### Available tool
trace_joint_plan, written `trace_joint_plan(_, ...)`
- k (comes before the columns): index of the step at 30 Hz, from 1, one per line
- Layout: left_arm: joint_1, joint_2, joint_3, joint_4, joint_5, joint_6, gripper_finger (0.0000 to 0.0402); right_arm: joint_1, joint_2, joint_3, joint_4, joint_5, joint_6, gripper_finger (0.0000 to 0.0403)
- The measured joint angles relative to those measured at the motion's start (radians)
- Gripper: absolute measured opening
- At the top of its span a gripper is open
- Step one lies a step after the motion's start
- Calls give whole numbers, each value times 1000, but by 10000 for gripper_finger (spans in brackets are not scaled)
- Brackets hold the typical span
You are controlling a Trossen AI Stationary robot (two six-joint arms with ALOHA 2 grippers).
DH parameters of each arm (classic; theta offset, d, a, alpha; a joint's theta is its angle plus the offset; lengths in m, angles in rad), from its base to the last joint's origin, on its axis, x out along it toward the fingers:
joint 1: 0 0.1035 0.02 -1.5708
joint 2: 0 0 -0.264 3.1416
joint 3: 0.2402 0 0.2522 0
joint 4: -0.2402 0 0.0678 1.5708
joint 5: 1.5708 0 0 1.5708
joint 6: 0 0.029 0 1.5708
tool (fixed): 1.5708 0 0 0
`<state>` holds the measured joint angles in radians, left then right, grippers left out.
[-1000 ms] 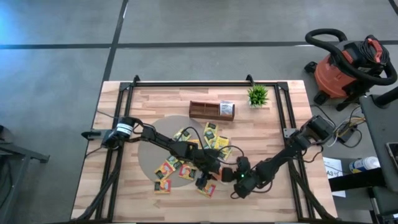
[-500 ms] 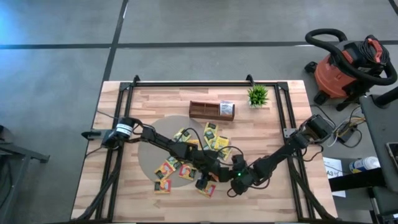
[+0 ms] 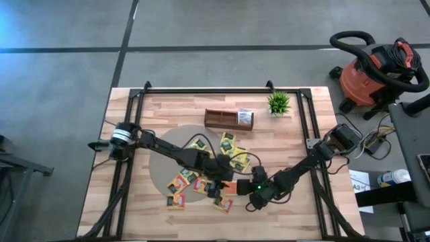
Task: Pick & Place Tea
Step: Put the orange tea sachet into the right compartment of the wooden organizer
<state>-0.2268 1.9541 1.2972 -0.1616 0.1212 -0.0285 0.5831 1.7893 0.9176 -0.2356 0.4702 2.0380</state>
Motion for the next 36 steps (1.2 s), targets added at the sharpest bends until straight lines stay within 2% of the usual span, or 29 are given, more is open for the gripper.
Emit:
trace_joint_plan(6,0,29,-66,112,136,-48,133,-15,0,-2,11,-69,-10,109)
trace_joint_plan(19,-5,67,-126,242,135,-62,133,-64,0,-2,111,-105,-143,143)
trace_joint_plan(26,-6,70,-126,250,89,-62,133,-88,0,-2,128,-138,-217,115)
trace_joint_plan(36,-4,9,-129,240,-104,-143,133,-87,0,-2,120,-191,-244,33)
